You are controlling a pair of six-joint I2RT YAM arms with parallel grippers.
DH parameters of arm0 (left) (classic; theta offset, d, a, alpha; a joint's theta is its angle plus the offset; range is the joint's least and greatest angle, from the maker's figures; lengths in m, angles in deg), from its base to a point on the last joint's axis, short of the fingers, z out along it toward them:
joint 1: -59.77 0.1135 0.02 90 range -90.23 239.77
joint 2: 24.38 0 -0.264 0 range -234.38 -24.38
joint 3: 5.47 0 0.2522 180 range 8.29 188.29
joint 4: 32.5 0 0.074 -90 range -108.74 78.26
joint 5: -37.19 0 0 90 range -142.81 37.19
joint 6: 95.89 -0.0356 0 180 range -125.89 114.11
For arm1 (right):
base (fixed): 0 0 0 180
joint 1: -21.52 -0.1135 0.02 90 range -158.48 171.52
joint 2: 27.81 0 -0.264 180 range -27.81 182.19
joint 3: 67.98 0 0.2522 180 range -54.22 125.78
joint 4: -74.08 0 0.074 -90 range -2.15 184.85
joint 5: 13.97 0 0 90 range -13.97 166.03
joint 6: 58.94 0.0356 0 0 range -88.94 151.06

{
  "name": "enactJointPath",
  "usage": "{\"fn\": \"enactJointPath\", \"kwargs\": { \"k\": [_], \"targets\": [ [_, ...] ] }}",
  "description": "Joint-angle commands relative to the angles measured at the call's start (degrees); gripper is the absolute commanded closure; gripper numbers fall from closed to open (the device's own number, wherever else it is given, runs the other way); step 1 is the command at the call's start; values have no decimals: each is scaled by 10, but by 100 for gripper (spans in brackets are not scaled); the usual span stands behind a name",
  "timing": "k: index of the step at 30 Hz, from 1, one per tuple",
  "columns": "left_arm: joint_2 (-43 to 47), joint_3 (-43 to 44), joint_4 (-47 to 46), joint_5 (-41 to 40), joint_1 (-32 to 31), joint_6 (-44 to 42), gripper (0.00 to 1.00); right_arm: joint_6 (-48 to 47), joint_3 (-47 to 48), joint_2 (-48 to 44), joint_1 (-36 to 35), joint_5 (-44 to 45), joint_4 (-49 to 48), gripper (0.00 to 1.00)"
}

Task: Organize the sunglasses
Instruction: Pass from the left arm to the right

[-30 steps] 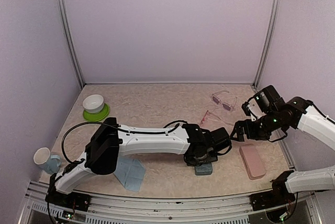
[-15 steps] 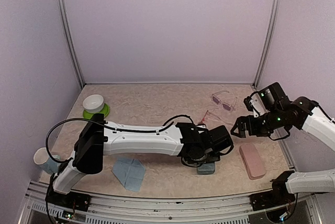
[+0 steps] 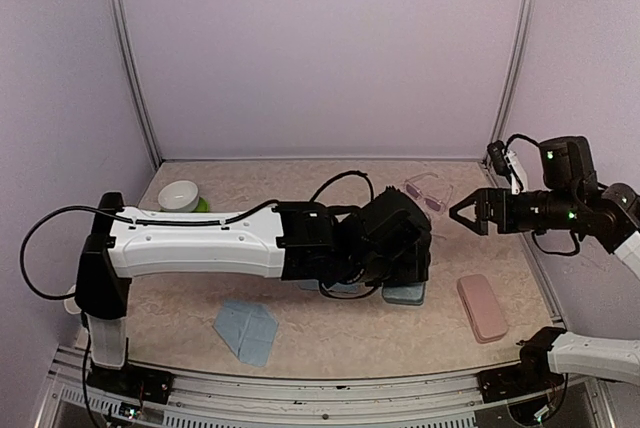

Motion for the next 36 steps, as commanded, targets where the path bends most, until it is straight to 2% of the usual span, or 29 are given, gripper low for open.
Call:
{"fn": "enactJointPath", "kwargs": {
  "k": [1, 10, 14, 20, 25, 36],
  "targets": [
    [78, -38, -102, 35, -1, -64, 59, 2, 24, -22, 4, -112, -48, 0],
    [179, -123, -178, 93, 18, -94, 59, 67, 11, -29, 4, -268, -173, 0],
    [214, -148, -178, 95, 28, -95, 59, 95, 12, -15, 4, -278, -191, 0],
    [255, -202, -242, 149, 53, -104, 59, 107, 20, 3, 4, -287, -195, 0],
    [267, -218, -270, 181, 69, -111, 60, 123, -11, 13, 4, -344, -260, 0],
    [276, -220, -305, 281, 90, -122, 61, 200, -68, 21, 4, -405, -403, 0]
  ]
}}
